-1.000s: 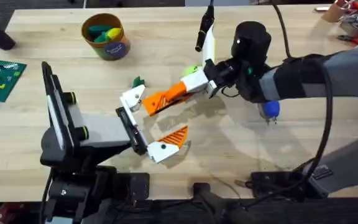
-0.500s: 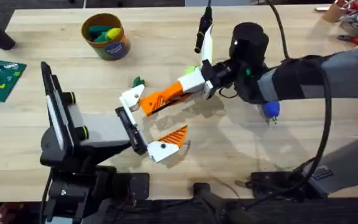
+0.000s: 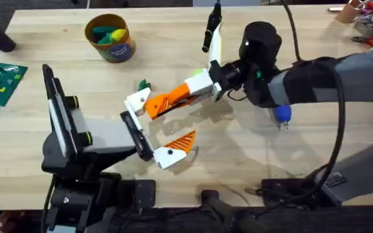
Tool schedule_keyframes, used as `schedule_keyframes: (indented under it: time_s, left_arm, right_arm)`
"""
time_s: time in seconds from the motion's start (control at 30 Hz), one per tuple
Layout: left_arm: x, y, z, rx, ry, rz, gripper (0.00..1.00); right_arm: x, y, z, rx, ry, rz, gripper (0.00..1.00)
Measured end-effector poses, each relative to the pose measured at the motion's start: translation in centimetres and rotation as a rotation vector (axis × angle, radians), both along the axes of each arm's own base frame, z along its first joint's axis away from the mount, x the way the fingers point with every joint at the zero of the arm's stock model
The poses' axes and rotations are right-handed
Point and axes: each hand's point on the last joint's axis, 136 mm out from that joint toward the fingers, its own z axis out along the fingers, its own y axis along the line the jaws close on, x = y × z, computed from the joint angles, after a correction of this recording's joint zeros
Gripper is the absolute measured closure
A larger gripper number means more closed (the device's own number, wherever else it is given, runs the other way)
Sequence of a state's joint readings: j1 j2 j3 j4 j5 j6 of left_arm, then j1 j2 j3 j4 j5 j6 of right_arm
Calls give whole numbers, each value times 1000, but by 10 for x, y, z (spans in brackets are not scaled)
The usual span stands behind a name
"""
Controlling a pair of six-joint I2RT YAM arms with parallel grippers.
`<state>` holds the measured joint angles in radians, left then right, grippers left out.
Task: Pick up the gripper from the table and insert it into the empty holder that is missing its gripper. Then pick up a screw, insert it into the mounting hole, and use the screwdriver to tighten it. Finally, clean up the table by picking up the vegetable and placing it into the bucket.
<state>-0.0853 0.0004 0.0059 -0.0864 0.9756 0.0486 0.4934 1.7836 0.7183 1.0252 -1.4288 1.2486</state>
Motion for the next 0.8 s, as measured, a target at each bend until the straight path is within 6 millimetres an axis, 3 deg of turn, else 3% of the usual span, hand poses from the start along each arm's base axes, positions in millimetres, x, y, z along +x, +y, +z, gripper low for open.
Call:
schedule_keyframes:
  time_s: [0.8]
  left_arm:
    - [1,0,0,-5,10,5,14]
  right_arm:
    - [11,21,-5,-5,11,4,981]
